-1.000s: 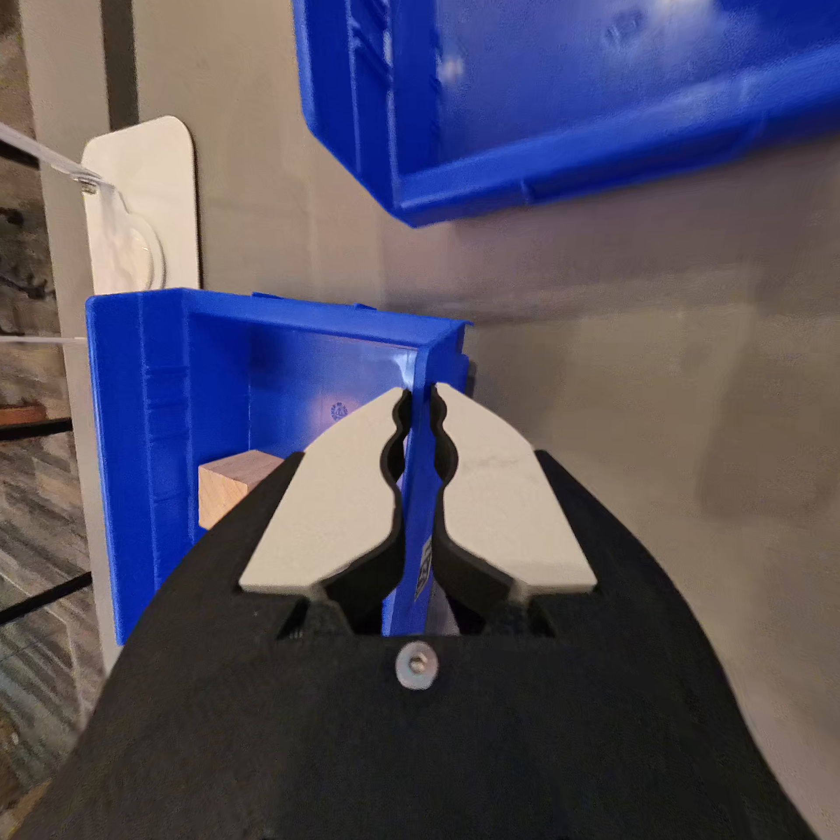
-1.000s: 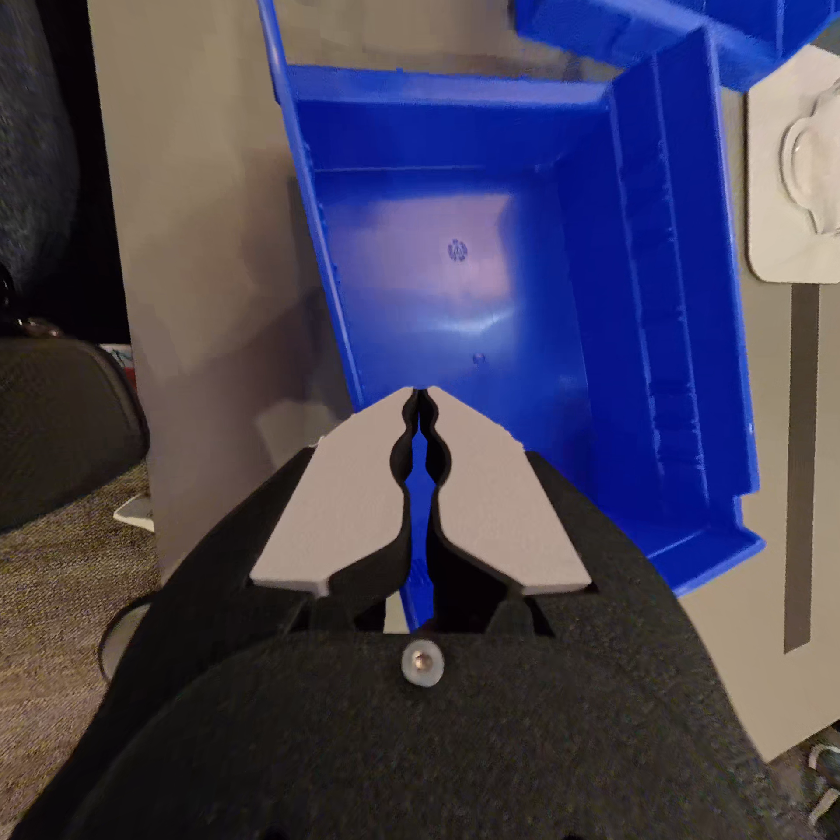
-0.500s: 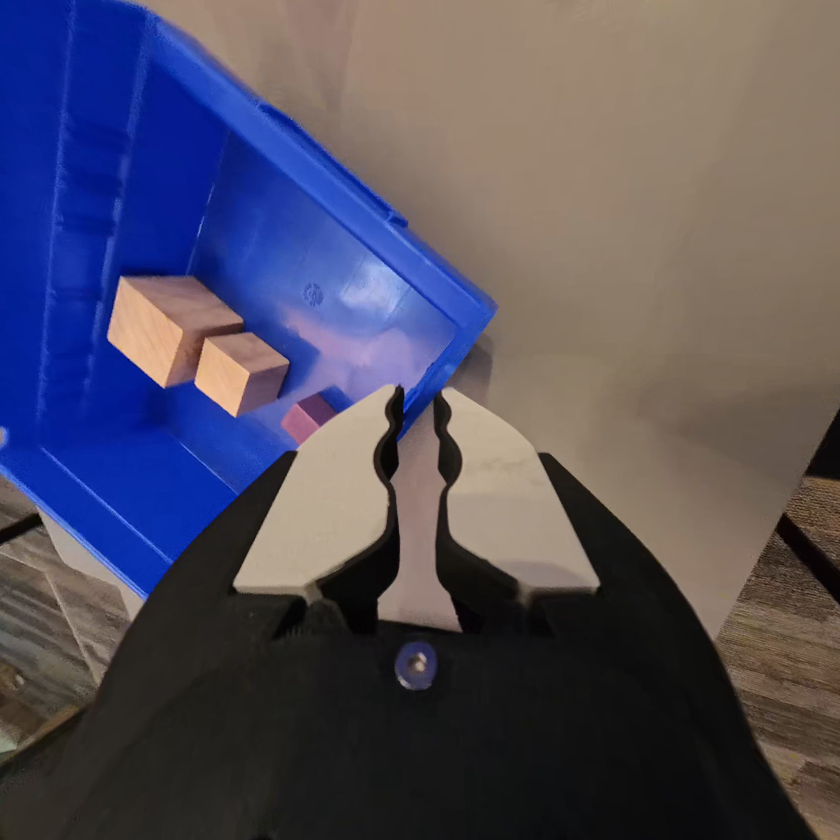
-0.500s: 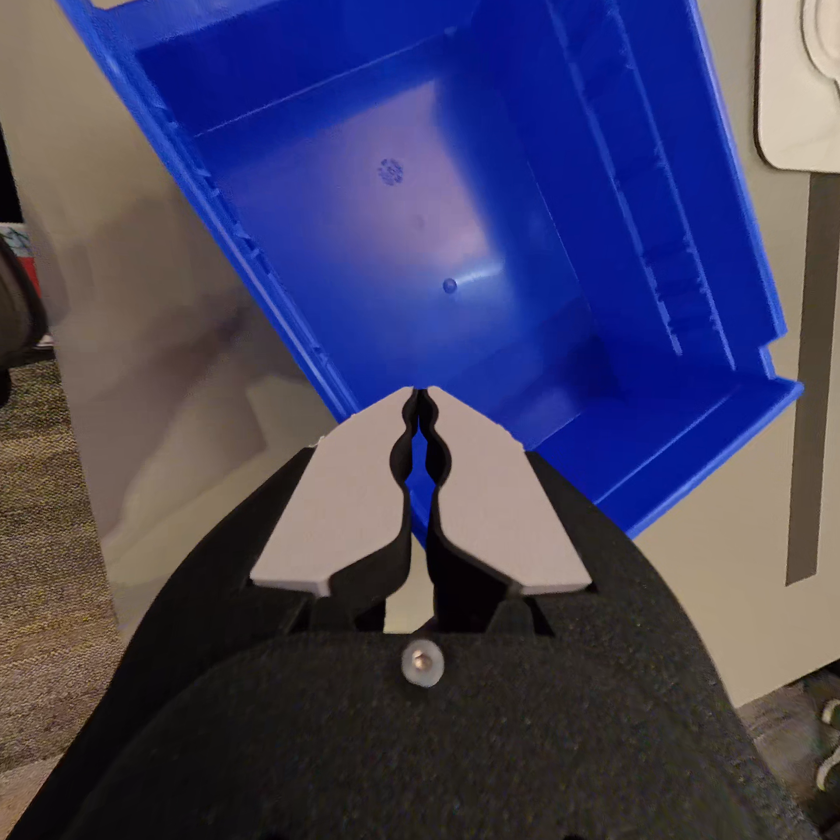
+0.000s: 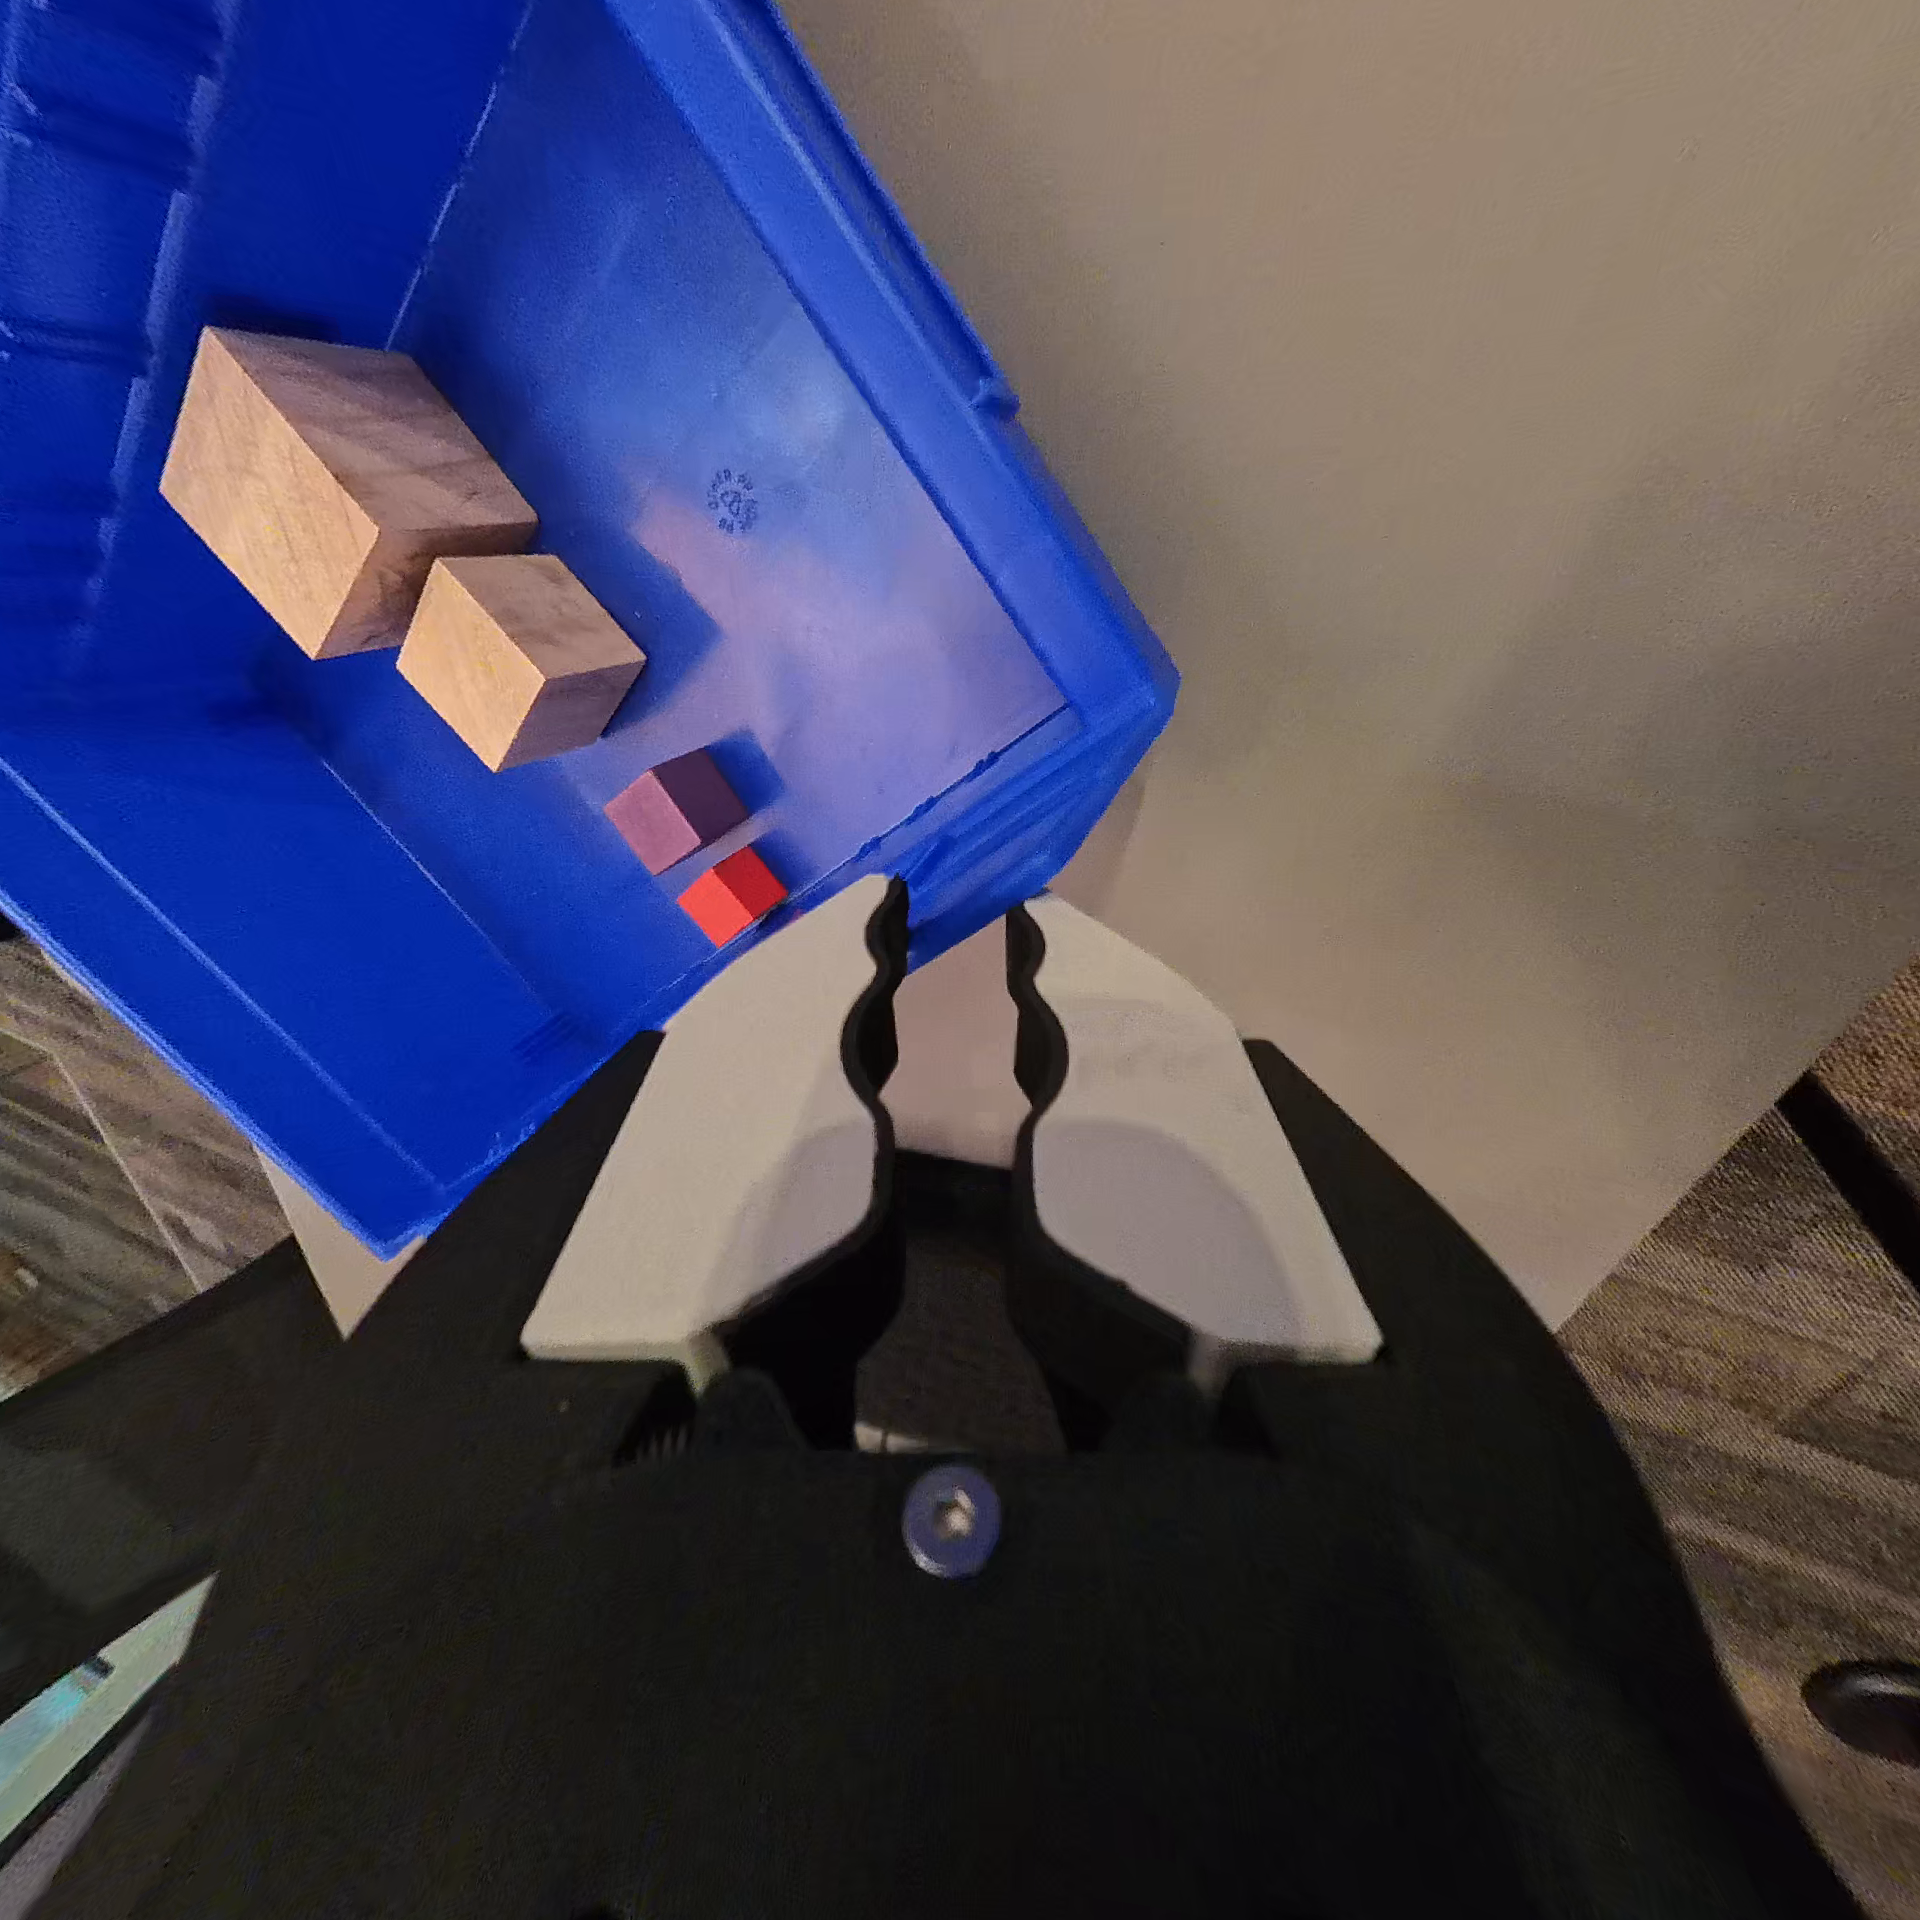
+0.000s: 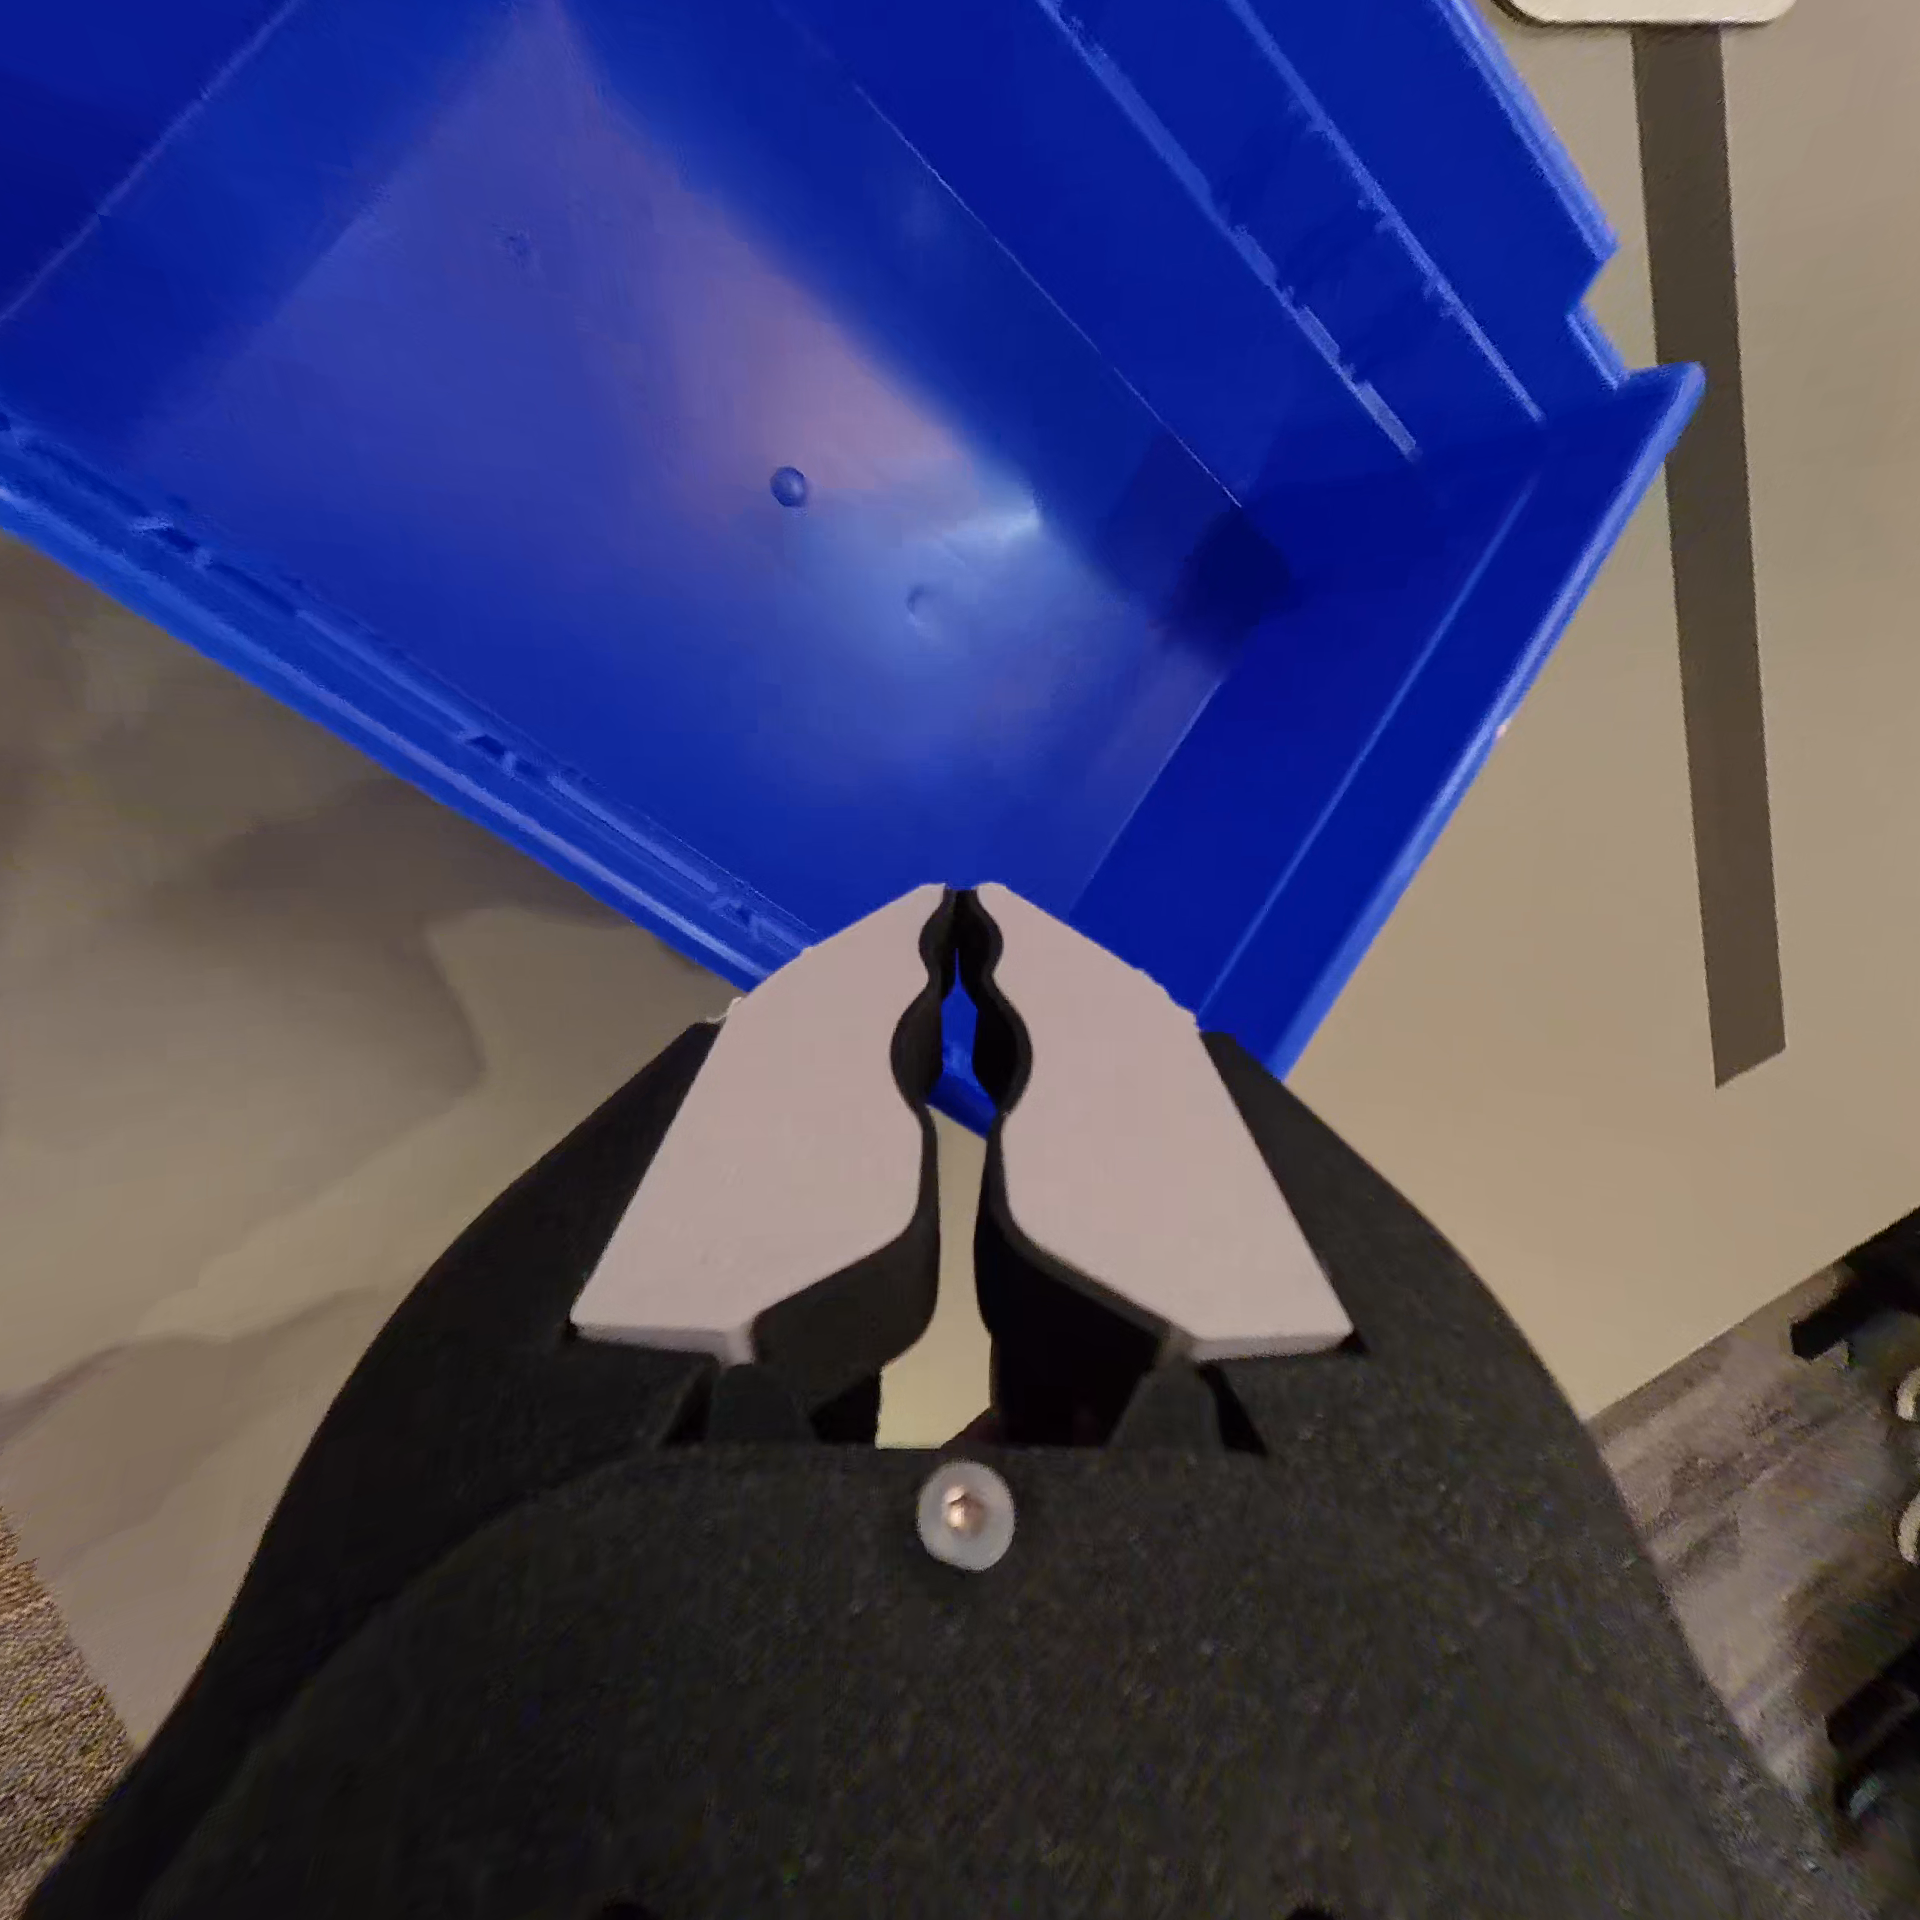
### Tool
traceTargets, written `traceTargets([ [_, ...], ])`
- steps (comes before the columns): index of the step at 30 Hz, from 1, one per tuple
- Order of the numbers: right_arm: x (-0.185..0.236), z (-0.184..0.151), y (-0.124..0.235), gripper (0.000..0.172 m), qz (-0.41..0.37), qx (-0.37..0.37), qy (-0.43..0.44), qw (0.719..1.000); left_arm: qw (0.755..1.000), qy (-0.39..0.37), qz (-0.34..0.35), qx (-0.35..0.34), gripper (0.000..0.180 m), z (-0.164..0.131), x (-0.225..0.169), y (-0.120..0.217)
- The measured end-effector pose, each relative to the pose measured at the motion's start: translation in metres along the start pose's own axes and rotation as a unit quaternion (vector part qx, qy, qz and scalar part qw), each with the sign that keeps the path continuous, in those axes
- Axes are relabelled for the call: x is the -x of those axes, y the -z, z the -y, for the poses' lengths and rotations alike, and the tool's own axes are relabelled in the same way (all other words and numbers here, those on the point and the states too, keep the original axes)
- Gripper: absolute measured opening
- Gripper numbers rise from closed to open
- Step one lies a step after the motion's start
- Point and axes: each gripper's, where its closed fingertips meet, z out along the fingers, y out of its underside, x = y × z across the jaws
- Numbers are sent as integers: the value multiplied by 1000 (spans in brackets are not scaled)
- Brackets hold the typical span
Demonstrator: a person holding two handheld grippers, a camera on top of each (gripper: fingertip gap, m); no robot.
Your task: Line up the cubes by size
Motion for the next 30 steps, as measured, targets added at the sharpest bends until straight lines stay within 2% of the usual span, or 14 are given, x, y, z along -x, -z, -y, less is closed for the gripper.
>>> traceTargets([
  [1, -6, -3, 0, 0, -13, 10, 2, 1000, 1000, 3, 0, 8, 18, -3, 1, 2],
  [4, -16, -4, 5, 6, -61, 34, 9, 997, 999, 32, 9, 27, 22, -8, 3, 12],
  [6, -7, 18, 8, 17, -62, 3, 0, 998, 997, 63, 26, 25, 32, -3, 6, 23],
  [10, 23, 67, 9, 23, -59, -25, 7, 998, 991, 119, 65, -20, 39, 29, 16, 51],
  [13, 52, 112, -1, 28, -26, -65, 4, 998, 988, 130, 87, -17, 45, 53, 21, 50],
  [17, 89, 158, -28, 35, 20, -74, 7, 997, 985, 155, 62, -38, 50, 92, 23, 19],
  [20, 112, 168, -57, 46, 41, -26, 30, 998, 986, 163, 20, -19, 51, 104, 18, -16],
  [23, 115, 168, -77, 46, 37, 12, 23, 999, 985, 171, -6, 4, 53, 106, 14, -47],
  [24, 116, 170, -81, 41, 39, 15, 18, 999, 985, 172, -8, 13, 55, 105, 14, -54],
  [27, 112, 175, -85, 39, 29, 23, 16, 999, 984, 175, -14, 25, 54, 101, 16, -67],
  [30, 121, 186, -88, 40, 59, 7, 18, 998, 983, 179, -18, 39, 51, 98, 16, -77],
])
